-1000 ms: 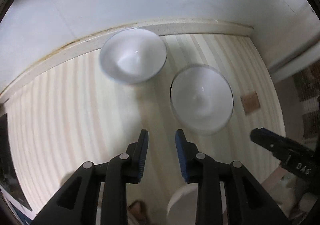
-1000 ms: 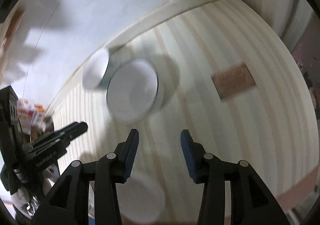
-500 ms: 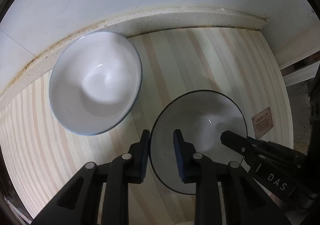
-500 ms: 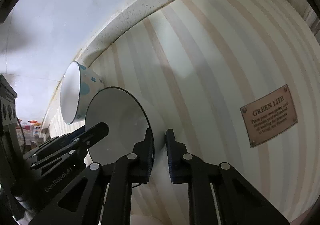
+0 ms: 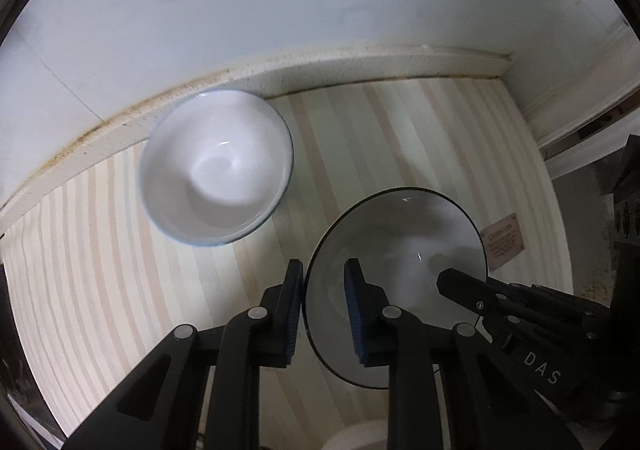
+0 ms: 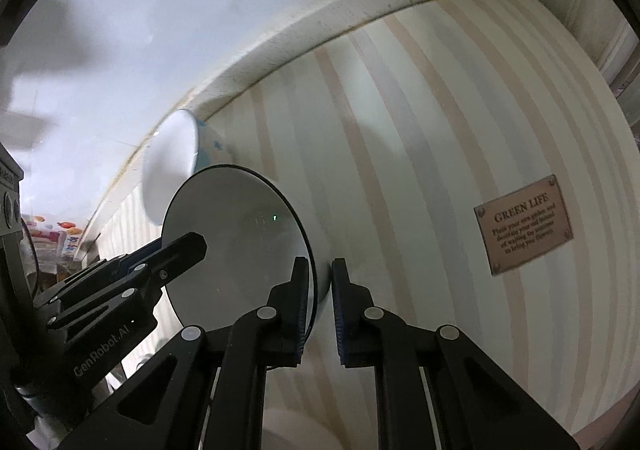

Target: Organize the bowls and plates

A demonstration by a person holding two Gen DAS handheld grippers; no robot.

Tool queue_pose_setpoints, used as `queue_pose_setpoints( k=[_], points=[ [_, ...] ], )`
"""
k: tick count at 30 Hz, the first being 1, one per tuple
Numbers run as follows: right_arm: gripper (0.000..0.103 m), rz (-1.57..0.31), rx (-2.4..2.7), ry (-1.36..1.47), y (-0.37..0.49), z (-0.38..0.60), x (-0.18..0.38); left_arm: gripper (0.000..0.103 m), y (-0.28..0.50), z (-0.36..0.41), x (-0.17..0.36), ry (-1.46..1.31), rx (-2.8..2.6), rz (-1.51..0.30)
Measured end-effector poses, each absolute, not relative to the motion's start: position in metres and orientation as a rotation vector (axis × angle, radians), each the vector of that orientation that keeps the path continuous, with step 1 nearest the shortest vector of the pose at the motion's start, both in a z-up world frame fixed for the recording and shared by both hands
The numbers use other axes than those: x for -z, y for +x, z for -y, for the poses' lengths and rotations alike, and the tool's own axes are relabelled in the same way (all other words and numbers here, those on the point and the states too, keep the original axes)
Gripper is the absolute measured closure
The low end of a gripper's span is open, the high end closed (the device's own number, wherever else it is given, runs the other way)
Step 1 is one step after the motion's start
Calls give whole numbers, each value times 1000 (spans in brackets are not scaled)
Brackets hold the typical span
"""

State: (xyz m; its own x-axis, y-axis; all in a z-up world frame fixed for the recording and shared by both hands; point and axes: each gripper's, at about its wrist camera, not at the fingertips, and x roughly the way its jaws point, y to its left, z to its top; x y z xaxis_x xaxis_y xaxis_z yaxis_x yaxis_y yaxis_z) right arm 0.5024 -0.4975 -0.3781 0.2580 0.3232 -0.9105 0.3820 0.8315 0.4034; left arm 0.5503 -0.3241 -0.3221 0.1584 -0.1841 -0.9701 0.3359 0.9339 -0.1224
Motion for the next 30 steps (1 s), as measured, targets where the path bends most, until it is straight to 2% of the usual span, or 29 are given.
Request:
queue_pose_setpoints(
  k=[9, 17, 23, 30],
  points=[
    [90, -1289, 7, 601, 465, 482, 321, 84, 511, 302, 270, 128, 411, -1296],
    [90, -1265, -18, 575, 418, 461, 282, 84, 471, 280, 246, 116, 420, -1274],
    [90, -1279, -28, 581, 386, 443, 281, 84, 445, 270, 245, 138, 430, -1280],
    [90, -1332, -15, 602, 353, 436, 304, 84, 417, 266, 274, 166, 446, -1352]
  ],
)
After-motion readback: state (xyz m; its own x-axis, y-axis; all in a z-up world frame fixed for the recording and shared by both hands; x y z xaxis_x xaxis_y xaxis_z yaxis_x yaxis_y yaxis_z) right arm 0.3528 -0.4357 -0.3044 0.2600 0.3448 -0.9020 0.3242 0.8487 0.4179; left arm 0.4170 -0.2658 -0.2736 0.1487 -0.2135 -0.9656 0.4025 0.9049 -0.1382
